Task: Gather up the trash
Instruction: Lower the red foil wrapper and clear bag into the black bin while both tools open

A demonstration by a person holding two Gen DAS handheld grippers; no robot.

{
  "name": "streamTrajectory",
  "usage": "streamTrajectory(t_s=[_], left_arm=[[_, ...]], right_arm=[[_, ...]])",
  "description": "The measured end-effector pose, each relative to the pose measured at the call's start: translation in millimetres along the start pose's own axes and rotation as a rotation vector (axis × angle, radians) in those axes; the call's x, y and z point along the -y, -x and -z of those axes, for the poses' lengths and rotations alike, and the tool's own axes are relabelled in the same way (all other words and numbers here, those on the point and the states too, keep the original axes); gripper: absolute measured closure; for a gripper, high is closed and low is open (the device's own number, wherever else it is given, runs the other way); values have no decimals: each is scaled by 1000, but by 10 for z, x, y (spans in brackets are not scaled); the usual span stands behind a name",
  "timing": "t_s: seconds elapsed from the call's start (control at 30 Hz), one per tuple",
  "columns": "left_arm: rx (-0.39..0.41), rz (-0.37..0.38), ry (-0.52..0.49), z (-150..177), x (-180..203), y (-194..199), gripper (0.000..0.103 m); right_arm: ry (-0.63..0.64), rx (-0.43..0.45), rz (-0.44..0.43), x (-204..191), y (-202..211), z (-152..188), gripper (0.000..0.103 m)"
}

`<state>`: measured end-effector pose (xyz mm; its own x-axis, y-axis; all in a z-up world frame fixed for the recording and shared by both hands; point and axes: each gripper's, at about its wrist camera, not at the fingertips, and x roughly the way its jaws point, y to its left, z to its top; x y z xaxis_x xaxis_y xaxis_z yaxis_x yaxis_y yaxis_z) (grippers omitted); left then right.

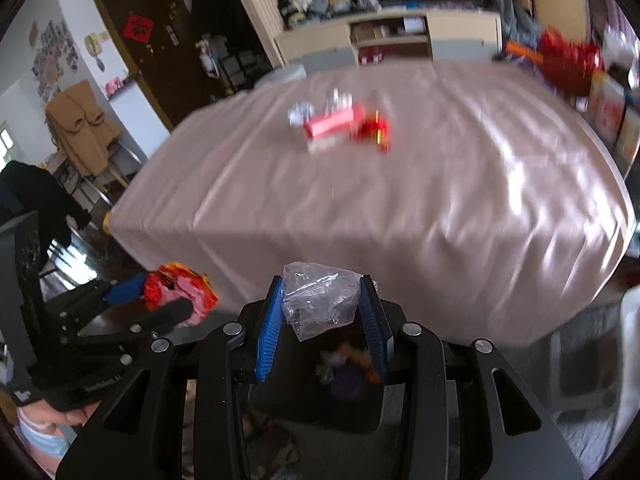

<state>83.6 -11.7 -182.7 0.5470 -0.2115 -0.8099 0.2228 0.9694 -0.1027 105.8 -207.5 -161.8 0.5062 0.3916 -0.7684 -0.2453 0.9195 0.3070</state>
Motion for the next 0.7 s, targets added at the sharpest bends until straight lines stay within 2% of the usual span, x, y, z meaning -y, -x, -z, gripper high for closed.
streamTrajectory(t_s=[0.17,0.33,0.53,0.7], left_arm=[[-96,25,56,375,-98,-354,47],[-164,53,62,610,-152,-613,47],[-214,85,37,690,-78,-799,47],[-218,92,31,669,-46,-842,45]], right_arm=[[-33,-99,-2,19,-361,387,64],[-59,-152,23,73,-598,603,64],[-70,-191,17,77,-771,668,64],[-70,-203,7,55,-835,633,62]])
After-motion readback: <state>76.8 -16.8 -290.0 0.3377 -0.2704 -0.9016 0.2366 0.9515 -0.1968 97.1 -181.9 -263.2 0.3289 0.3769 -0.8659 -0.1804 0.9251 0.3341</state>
